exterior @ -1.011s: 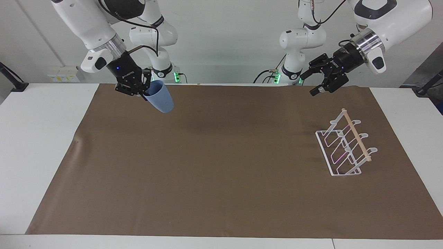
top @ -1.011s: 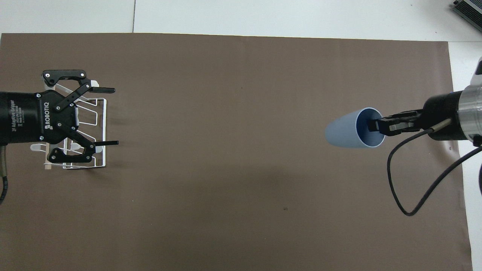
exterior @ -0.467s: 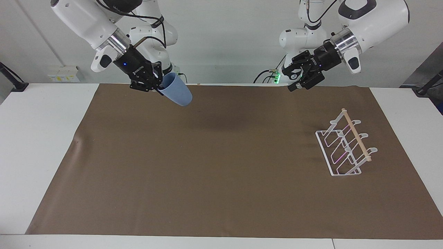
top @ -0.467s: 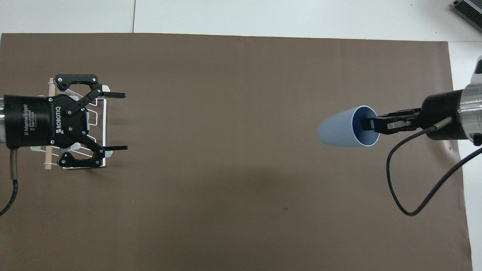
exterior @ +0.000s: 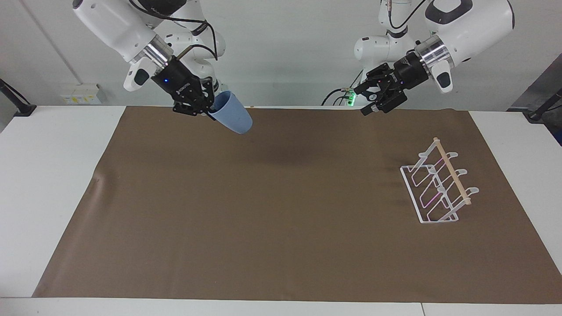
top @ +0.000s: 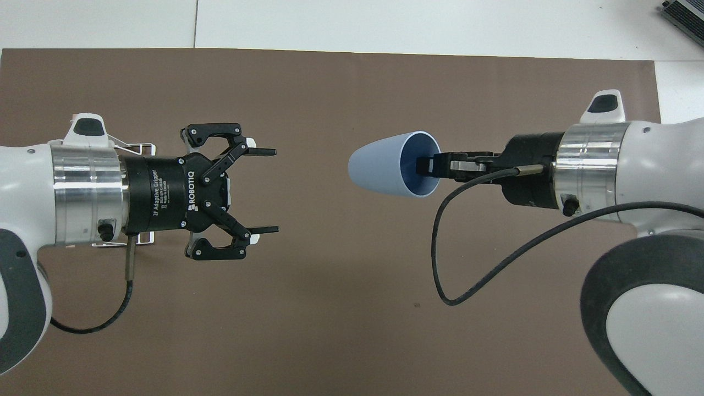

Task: Hang cup on cup holder
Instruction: 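Lift the cup with the right gripper while the left gripper moves toward it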

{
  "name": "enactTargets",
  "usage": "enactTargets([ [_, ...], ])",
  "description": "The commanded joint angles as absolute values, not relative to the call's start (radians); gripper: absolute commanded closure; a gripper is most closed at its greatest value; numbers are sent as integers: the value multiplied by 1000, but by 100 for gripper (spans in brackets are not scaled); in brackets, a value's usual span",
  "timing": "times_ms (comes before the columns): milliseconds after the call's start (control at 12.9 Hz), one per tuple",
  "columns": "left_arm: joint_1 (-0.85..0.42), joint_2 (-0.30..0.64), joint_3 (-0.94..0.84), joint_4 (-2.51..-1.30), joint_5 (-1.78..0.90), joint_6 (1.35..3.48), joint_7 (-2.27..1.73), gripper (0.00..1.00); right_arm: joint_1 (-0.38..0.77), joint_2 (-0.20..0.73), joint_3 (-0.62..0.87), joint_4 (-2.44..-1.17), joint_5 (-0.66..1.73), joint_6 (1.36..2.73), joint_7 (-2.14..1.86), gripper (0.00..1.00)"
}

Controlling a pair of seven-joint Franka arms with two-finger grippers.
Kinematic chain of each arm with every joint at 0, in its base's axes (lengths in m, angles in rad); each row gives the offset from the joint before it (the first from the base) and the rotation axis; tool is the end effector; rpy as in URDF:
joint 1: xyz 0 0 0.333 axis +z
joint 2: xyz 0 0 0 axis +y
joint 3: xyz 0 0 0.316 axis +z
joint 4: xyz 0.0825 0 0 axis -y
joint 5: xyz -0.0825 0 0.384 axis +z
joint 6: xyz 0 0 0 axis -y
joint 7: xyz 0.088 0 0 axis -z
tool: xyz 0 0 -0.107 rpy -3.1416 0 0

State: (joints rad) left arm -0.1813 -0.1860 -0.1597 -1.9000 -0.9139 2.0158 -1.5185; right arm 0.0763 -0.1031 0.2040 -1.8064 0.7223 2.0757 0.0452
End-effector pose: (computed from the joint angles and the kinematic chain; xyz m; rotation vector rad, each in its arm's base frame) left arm 0.4857 -0.2294 0.6295 1.7376 1.5571 -0.6365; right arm 0.5314 0.1940 0.6299 -2.4079 0.0020 -0.3069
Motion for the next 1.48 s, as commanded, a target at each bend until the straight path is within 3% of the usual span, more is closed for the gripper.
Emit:
enactTargets([
  [0, -222, -174, -152, -1933, -933, 2115, -1525, 0, 67, -123, 259, -1829, 776, 2166, 106, 100],
  [389, -253, -140, -153, -1917, -988, 2220, -1520, 0, 77, -123, 322, -1829, 861, 2246, 159, 100],
  [778, -206, -95, -155, -1842, -993, 2204, -1513, 0, 81, -124, 330, -1829, 861, 2243, 182, 100],
  [1400, -218, -101, -184, -1847, -996, 2166, -1456, 0, 81, -132, 331, -1844, 861, 2230, 224, 100],
])
